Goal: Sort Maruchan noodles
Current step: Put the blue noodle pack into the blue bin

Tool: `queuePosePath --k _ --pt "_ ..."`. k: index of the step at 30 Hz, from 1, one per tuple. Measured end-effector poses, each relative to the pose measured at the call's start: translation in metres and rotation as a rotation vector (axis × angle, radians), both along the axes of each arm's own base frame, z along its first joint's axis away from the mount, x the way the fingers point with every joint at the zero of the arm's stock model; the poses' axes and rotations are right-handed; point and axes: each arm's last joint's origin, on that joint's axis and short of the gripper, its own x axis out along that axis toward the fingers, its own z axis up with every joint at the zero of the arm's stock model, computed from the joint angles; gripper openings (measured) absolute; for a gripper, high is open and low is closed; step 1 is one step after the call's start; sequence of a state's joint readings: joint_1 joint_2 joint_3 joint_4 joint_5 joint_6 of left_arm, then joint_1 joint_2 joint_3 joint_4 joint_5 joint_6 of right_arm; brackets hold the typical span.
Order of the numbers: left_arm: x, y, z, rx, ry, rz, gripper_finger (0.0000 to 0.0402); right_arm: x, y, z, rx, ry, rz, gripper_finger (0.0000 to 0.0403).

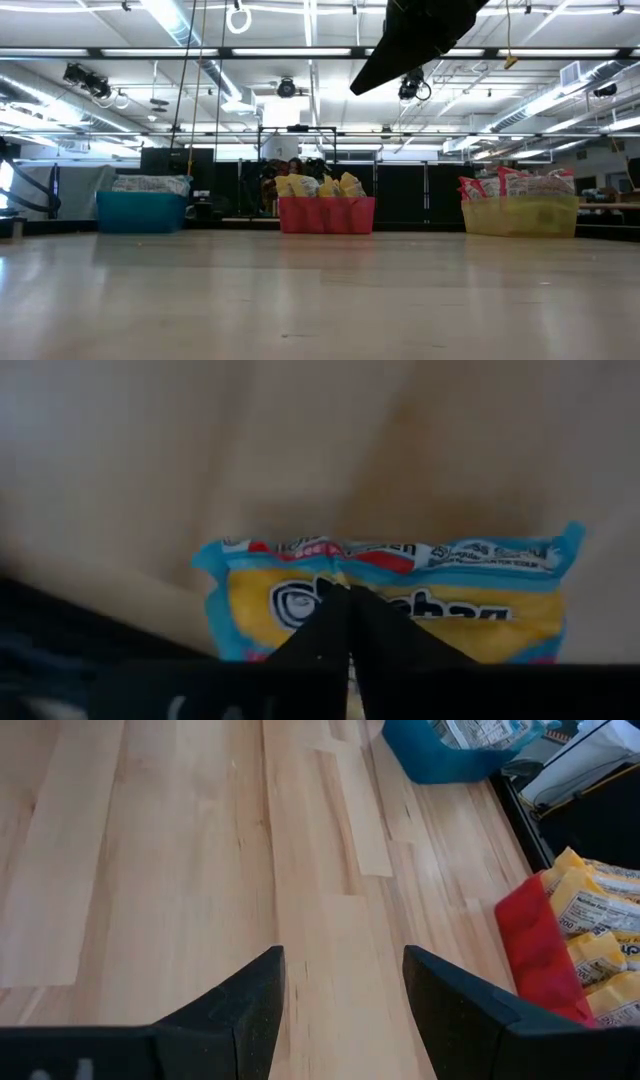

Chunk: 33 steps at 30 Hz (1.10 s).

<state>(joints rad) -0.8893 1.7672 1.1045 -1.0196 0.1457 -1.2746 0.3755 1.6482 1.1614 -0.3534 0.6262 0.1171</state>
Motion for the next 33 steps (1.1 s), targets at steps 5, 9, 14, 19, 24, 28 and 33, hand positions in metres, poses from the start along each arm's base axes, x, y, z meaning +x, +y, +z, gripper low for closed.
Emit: queuePosePath --k 5,9,14,19,24,28,33 --pt "0.008 0.007 0.028 0.218 -0.107 -0.336 0.0011 0.0 -0.001 0.0 -0.006 0.003 0.003 0.021" --pt "0.017 0.012 0.04 0.381 -0.178 -0.679 0.0005 0.0 -0.001 0.0 -0.006 0.003 0.002 0.021" --pt "0.033 0.019 0.03 0.398 -0.16 -1.116 0.0005 0.0 -0.001 0.0 -0.006 0.003 0.002 0.021" --pt "0.05 0.019 0.017 0.329 -0.277 -1.214 0.0006 0.0 -0.001 0.0 -0.006 0.004 0.002 0.021" --pt "0.055 0.02 0.023 0.276 -0.31 -1.008 0.0031 -0.001 -0.001 -0.001 0.006 0.026 0.016 0.021" --pt "0.058 0.015 0.038 0.232 -0.359 -0.717 0.0074 -0.001 -0.002 -0.002 0.001 0.036 0.013 0.021" --pt "0.055 0.006 0.05 0.154 -0.377 -0.406 0.0135 -0.001 -0.003 -0.002 -0.002 0.033 0.004 0.021"
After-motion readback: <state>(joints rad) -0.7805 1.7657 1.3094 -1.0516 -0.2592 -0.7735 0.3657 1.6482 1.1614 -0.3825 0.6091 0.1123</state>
